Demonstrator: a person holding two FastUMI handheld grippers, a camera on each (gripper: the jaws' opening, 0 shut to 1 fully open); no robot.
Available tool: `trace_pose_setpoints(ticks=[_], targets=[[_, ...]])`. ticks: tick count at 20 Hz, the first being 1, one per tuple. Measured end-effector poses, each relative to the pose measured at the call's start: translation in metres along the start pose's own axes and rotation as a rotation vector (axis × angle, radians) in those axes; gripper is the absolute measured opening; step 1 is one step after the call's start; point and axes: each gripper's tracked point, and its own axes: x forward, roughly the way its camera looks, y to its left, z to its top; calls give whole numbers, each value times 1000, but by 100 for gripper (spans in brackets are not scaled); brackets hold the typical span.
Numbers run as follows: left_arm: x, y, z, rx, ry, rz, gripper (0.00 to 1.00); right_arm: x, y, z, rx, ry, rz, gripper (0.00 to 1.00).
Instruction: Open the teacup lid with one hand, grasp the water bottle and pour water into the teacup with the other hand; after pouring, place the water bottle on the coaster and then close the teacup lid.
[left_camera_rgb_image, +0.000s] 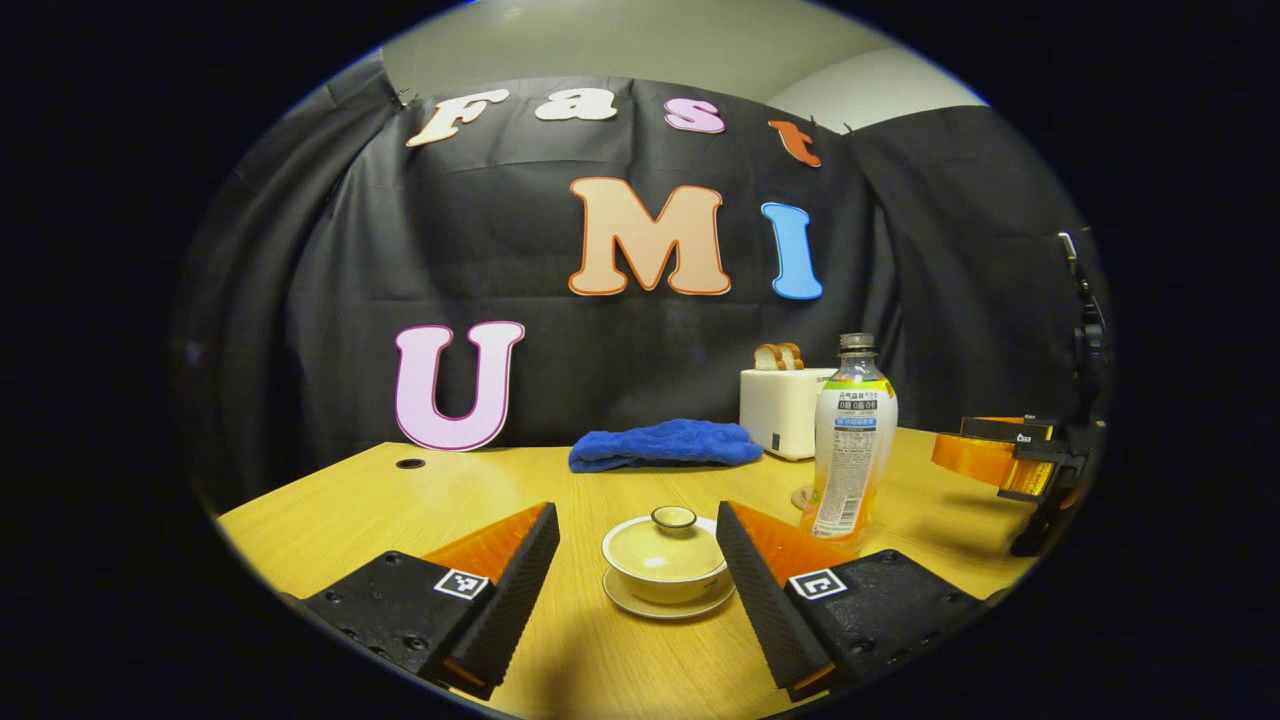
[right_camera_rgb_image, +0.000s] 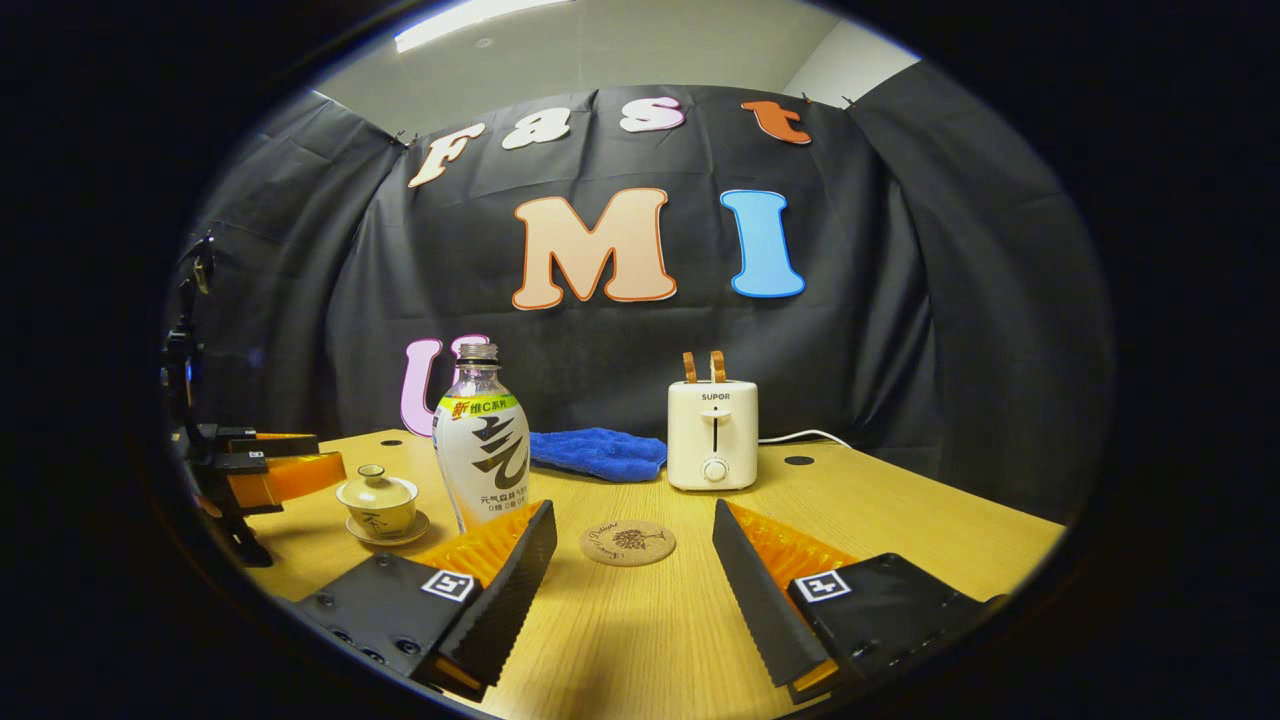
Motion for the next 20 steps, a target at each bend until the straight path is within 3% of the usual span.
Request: trace_pose_setpoints(ticks=[6, 9, 14, 17, 20], targets=[[21, -12, -5, 5, 27, -56, 91, -1, 1, 0, 0, 1, 0, 99], [32, -14, -10, 10, 61, -68, 81, 0, 0, 0, 0, 1, 0, 99], [47, -13, -15, 12, 91, -61, 71, -1, 0, 0, 0, 1, 0, 99], [55, -17, -20, 20, 125, -74, 58, -1, 1, 0, 0, 1, 3, 99], [57, -18, -26, 29, 161, -85, 53, -1, 1, 0, 0, 1, 3, 99]])
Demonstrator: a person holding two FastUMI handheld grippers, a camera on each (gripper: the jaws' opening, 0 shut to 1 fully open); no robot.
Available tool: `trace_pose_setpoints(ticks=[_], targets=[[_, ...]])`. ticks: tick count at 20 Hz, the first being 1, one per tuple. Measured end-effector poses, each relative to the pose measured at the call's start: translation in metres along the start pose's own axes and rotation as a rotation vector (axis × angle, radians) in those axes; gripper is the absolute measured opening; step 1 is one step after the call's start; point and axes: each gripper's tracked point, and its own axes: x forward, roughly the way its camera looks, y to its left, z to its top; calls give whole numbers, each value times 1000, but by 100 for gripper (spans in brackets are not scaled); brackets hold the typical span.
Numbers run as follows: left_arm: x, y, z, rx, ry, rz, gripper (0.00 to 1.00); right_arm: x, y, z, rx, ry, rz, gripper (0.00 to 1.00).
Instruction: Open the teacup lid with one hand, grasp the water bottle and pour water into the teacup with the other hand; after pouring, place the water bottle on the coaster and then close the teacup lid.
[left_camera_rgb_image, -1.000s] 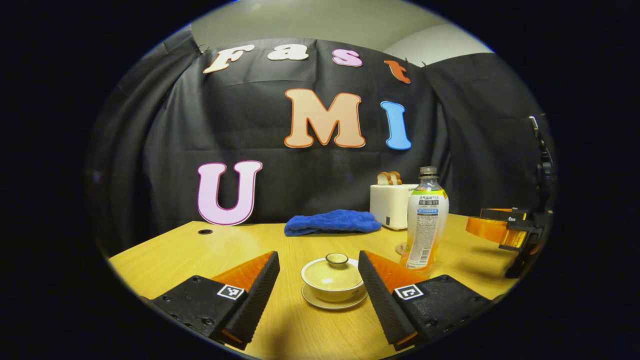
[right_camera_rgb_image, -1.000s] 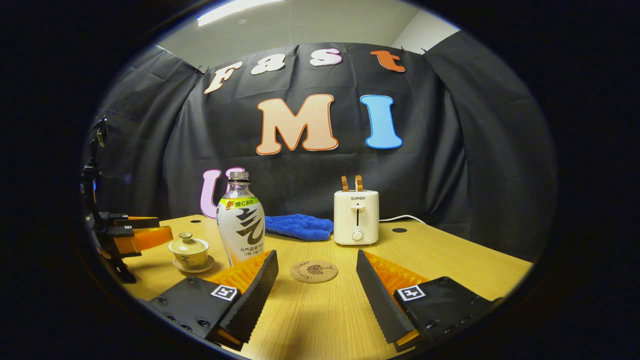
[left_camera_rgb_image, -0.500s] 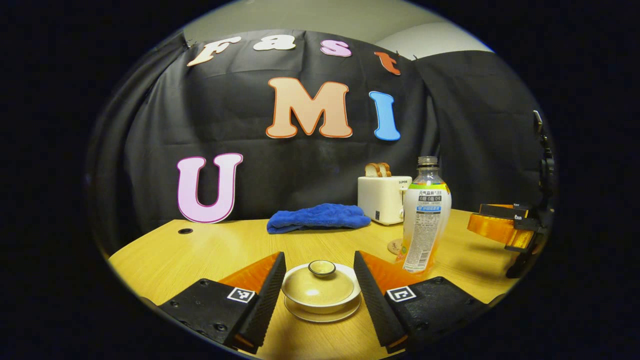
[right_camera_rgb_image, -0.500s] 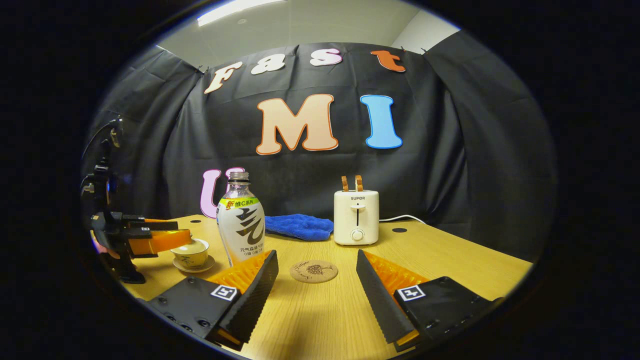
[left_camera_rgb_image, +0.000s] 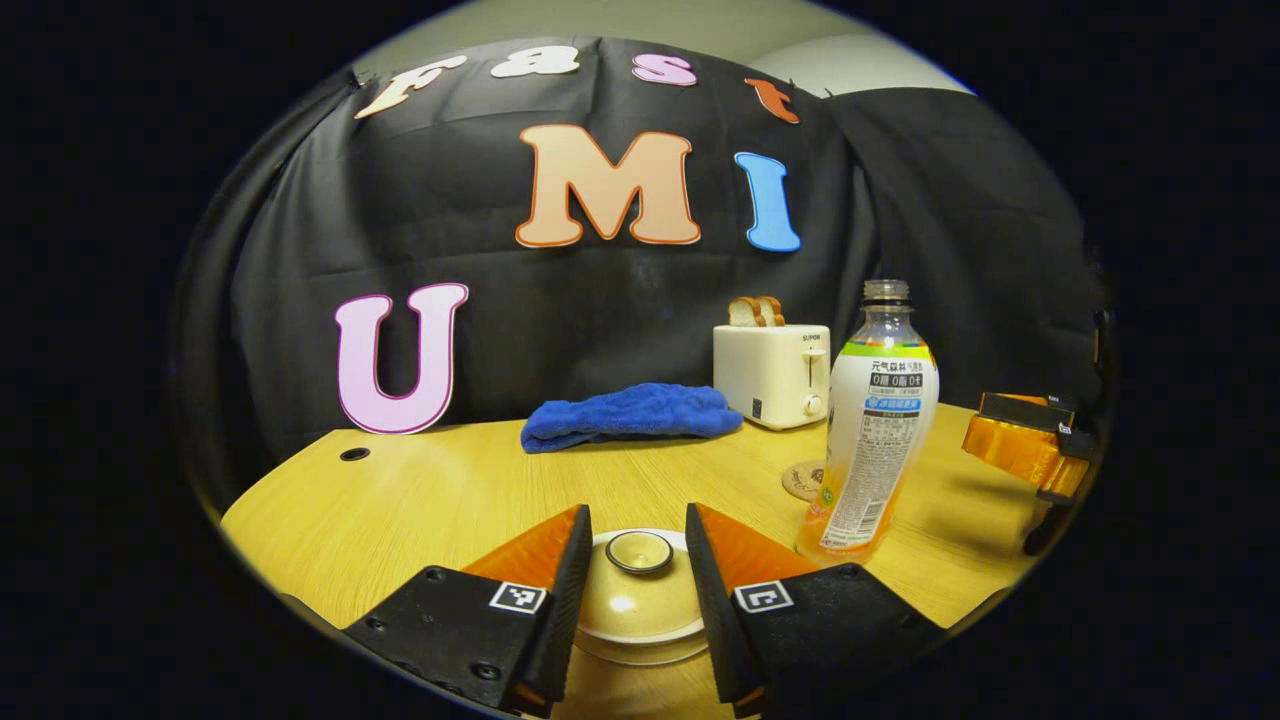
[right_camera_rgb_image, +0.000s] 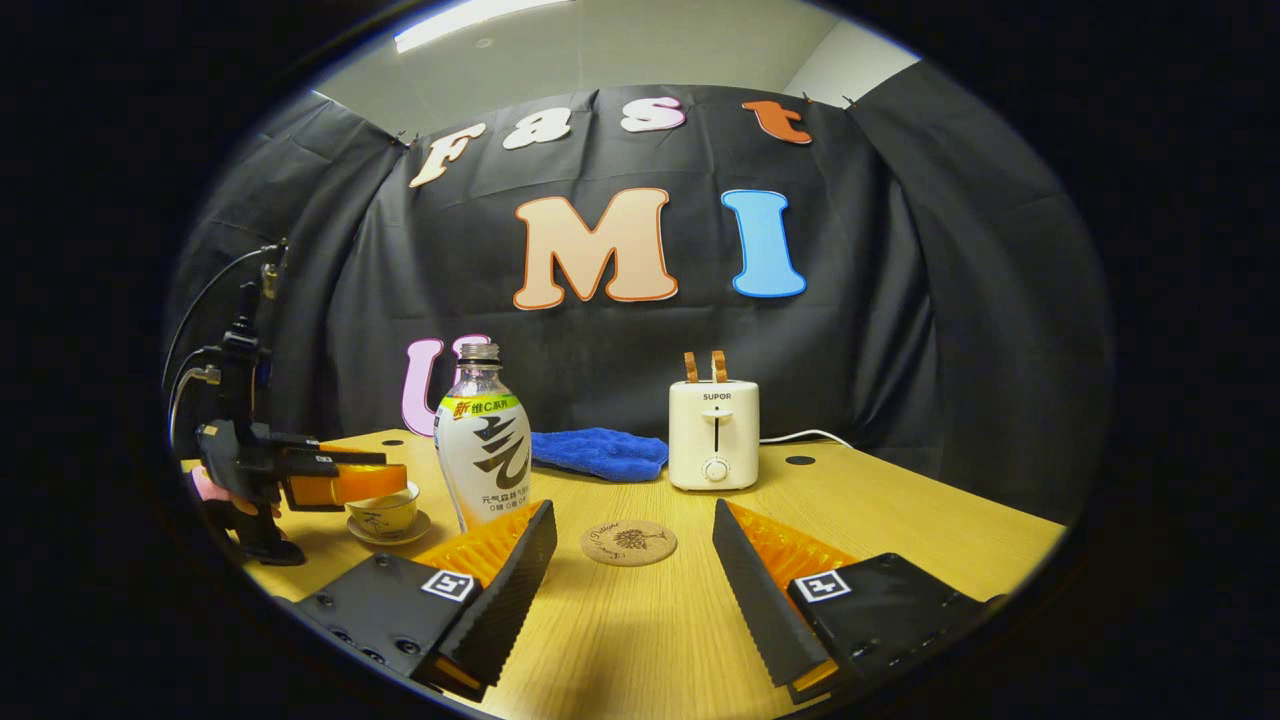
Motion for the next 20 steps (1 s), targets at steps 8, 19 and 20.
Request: trace_pose_setpoints(ticks=[8, 19, 20], targets=[[-2, 0, 0, -3, 0, 2, 28, 0, 0, 0, 0, 0, 0, 99], [-33, 16, 18, -36, -150, 81, 28, -1, 1, 1, 0, 0, 7, 99], [-37, 20, 16, -38, -147, 100, 28, 0, 1, 0, 1, 1, 7, 99]])
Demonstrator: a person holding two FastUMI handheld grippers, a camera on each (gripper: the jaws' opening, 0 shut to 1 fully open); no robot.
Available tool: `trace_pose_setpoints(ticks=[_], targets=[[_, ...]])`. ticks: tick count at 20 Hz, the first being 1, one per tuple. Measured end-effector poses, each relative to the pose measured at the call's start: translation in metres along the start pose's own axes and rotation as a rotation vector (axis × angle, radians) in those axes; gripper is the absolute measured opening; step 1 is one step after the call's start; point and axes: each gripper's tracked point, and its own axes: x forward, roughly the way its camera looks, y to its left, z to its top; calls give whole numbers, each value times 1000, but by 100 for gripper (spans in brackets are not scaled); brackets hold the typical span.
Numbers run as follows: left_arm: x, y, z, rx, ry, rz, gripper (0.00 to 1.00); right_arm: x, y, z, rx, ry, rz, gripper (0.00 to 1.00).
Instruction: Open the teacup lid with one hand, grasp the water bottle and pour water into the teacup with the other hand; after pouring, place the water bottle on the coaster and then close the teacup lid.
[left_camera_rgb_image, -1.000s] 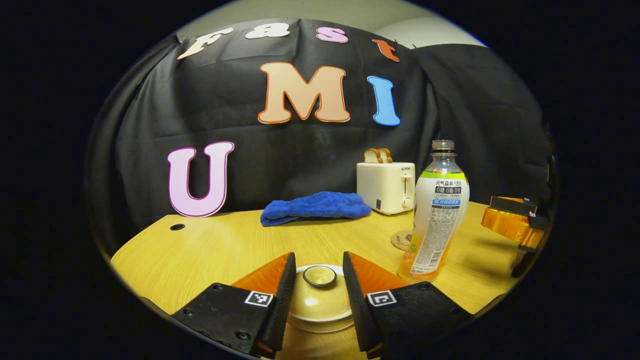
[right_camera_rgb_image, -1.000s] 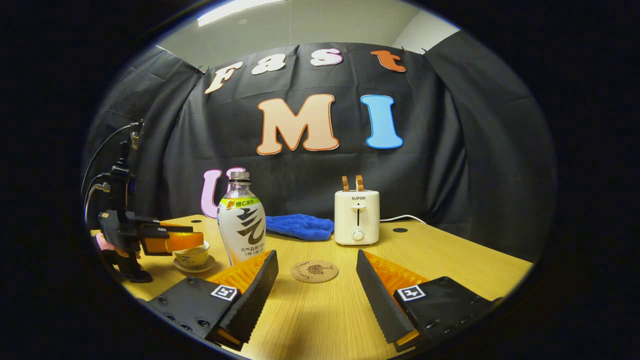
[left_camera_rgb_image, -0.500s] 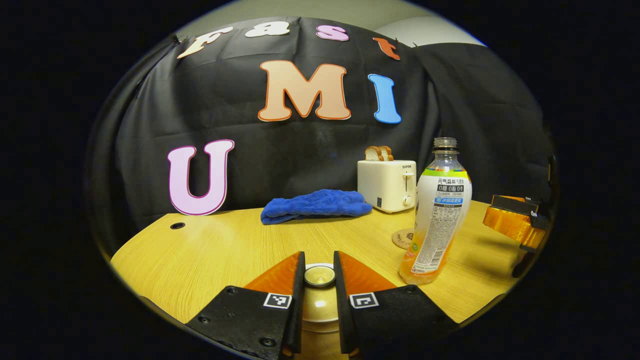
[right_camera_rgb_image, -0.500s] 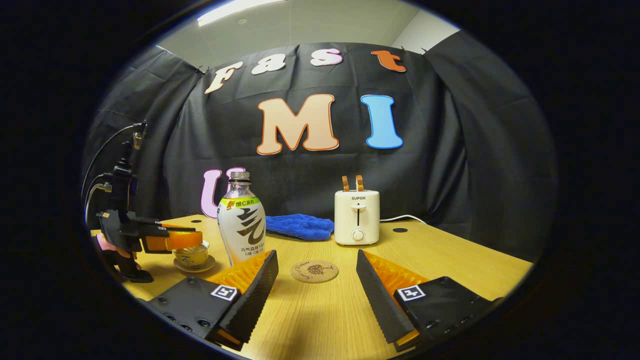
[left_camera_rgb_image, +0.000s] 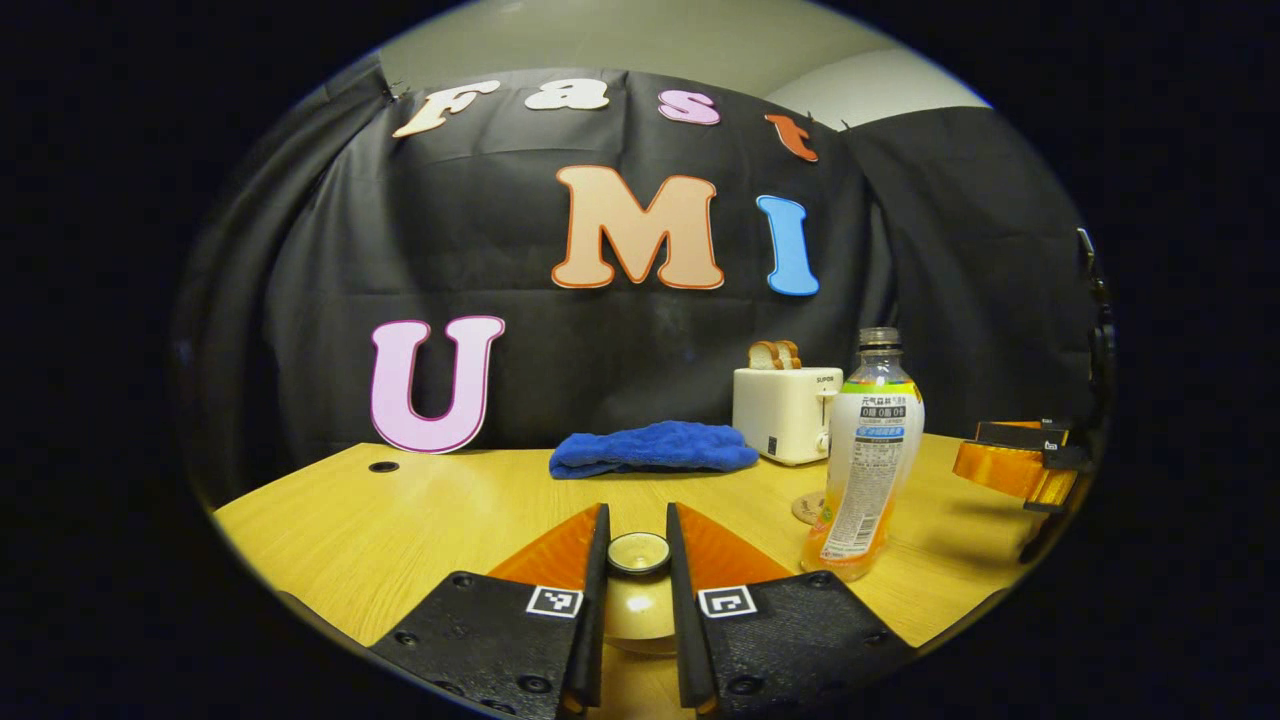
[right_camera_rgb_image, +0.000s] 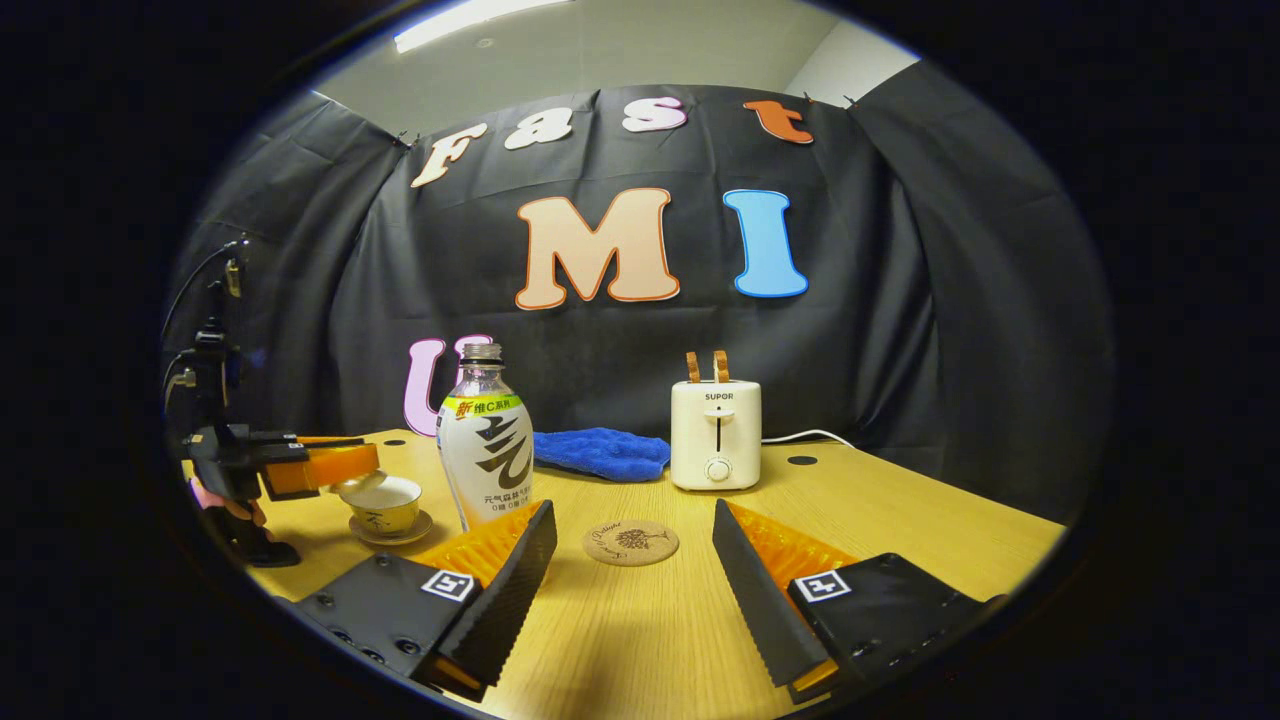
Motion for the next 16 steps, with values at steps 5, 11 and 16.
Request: trace_pose_setpoints(ticks=[5, 11, 16], targets=[[-25, 27, 3, 6, -8, 95, 28, -1, 2, 0, 0, 0, 10, 99], [-44, 51, 3, 10, -9, 195, 27, -1, 12, -1, 2, 6, 66, 96], [-51, 65, 2, 10, -6, 265, 27, -4, 47, -3, 8, 12, 242, 95]])
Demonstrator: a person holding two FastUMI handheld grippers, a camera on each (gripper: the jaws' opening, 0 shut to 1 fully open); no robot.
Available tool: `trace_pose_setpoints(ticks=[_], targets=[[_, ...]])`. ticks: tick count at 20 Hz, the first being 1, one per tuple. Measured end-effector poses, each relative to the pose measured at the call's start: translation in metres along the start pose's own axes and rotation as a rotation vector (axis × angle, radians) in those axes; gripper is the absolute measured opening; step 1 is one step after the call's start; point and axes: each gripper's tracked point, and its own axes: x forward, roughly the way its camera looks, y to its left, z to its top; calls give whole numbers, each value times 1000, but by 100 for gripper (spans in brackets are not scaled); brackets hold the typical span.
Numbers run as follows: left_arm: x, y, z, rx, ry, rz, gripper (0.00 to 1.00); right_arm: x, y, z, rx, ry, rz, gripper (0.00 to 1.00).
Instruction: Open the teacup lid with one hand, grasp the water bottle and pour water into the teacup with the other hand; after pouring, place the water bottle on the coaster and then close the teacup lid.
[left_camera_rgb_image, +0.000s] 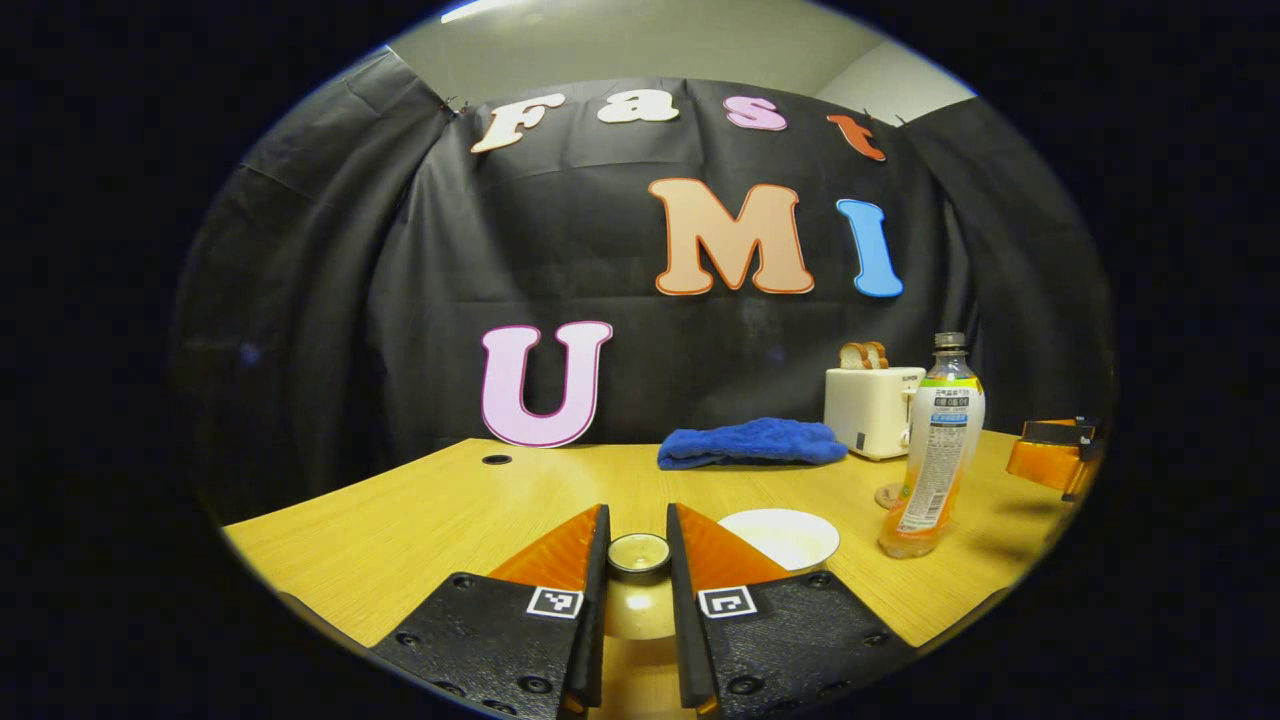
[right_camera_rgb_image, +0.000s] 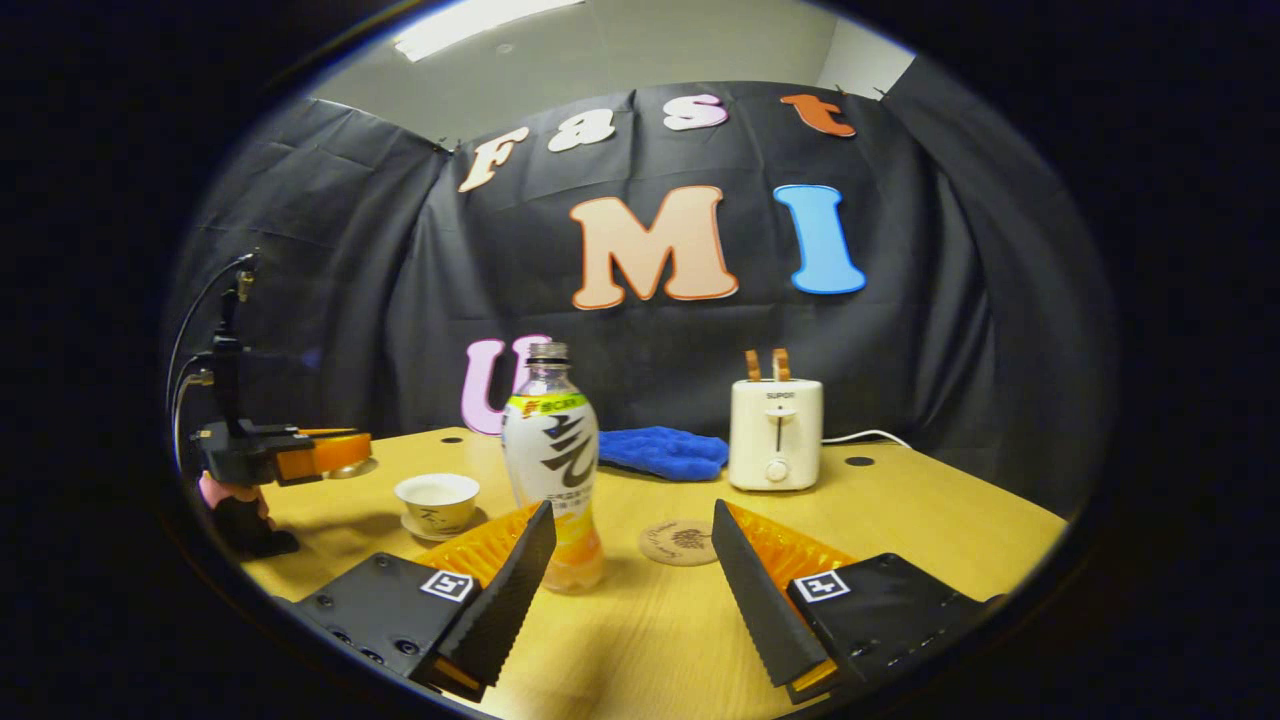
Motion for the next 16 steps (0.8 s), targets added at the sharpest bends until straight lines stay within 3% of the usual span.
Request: trace_pose_setpoints(ticks=[1, 3, 8, 9, 16], targets=[[-1, 2, 0, 0, 0, 7, 27, 1, 5, -1, 1, 2, 28, 100], [-4, 3, 1, 0, -4, 8, 27, 3, 16, -1, 3, 5, 75, 95], [-5, 8, 0, 0, -2, 2, 27, 17, 38, -3, 6, 18, 142, 99], [-4, 8, 1, -1, -3, -4, 27, 21, 40, -5, 5, 27, 143, 95], [-4, 19, 0, 1, -2, 7, 27, 55, 46, -21, -20, 122, 65, 96]])
